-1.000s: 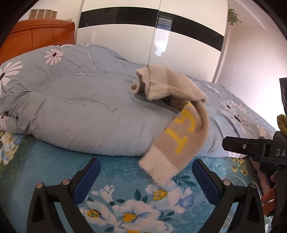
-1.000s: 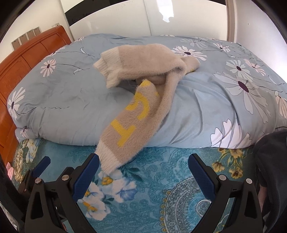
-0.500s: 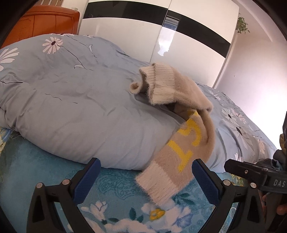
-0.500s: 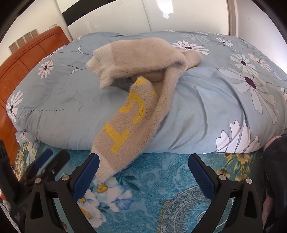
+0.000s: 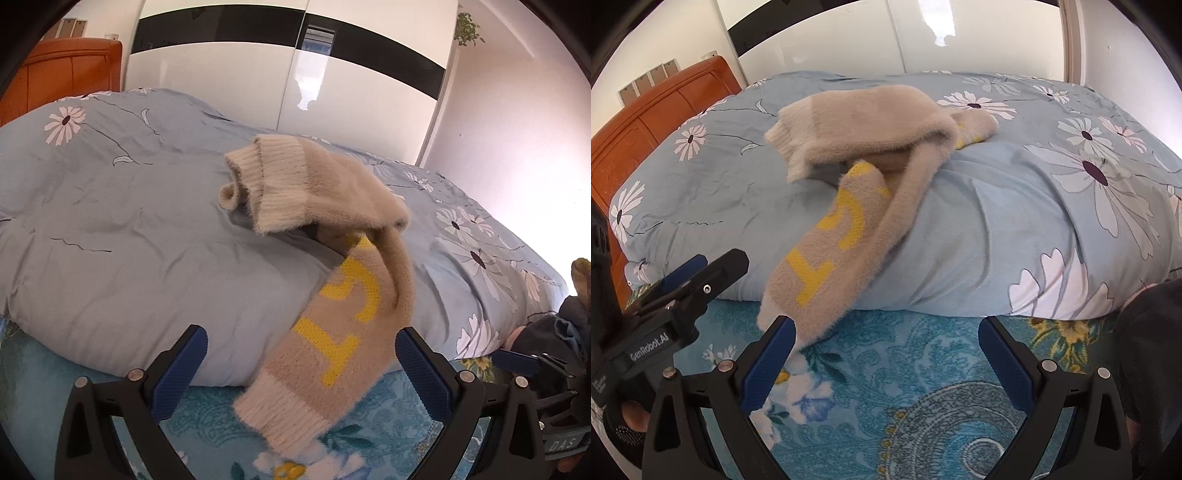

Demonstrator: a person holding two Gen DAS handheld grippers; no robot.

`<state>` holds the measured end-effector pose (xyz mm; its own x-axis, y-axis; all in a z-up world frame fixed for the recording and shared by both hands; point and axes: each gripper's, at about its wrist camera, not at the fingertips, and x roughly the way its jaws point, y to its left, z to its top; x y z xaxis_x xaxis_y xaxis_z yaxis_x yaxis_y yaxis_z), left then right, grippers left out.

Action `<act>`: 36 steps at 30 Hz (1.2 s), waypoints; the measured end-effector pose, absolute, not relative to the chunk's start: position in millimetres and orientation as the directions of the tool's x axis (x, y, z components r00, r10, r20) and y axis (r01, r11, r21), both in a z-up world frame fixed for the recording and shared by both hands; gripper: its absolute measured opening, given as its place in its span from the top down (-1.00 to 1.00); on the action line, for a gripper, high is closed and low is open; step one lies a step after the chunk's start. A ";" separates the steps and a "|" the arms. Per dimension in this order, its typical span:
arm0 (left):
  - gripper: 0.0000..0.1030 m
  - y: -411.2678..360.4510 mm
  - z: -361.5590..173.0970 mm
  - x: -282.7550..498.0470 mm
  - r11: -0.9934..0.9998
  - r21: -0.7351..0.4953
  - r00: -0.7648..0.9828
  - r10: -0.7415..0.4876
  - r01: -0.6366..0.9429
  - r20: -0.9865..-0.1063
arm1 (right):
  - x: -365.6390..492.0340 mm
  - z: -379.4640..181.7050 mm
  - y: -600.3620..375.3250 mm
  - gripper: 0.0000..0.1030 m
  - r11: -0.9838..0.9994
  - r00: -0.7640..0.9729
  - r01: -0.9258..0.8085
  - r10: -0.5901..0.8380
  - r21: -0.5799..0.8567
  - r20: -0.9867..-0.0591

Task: Fold clothes
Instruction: 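Grasp the sweater cuff with the left gripper and lift it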

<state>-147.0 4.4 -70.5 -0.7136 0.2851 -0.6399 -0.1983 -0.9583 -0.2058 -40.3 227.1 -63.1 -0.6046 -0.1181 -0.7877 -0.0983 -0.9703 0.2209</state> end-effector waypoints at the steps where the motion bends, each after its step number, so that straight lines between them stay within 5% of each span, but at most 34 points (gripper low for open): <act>1: -1.00 8.2 -69.8 -148.6 -0.960 -0.197 -0.713 0.279 -0.198 -0.643 | -38.2 -64.6 230.6 -0.94 -0.969 -0.603 -0.102 -0.118 0.224 -0.789; 8: -1.00 21.9 -66.3 -191.1 -0.962 -0.240 -0.689 0.262 -0.131 -0.676 | -16.1 -68.3 252.9 -0.94 -0.964 -0.621 -0.124 -0.109 0.234 -0.776; 23: -0.93 17.7 -81.6 -307.7 -0.765 -0.623 -0.633 0.401 0.166 -0.662 | 19.4 -76.6 276.0 -0.93 -0.945 -0.617 -0.158 -0.133 0.288 -0.775; 27: 0.00 8.1 -93.2 -322.6 -0.719 -0.626 -0.565 0.393 0.304 -0.726 | 23.9 -73.1 276.4 -0.93 -0.943 -0.612 -0.157 -0.140 0.294 -0.778; 30: 0.48 -1.8 -95.5 -320.5 -0.663 -0.645 -0.551 0.397 0.380 -0.733 | 29.6 -66.7 275.9 -0.93 -0.942 -0.613 -0.159 -0.141 0.297 -0.777; 36: 0.64 -14.6 -56.0 -299.5 -0.692 -0.632 -0.604 0.350 0.349 -0.716 | 45.3 -46.8 274.1 -0.93 -0.944 -0.618 -0.169 -0.123 0.284 -0.777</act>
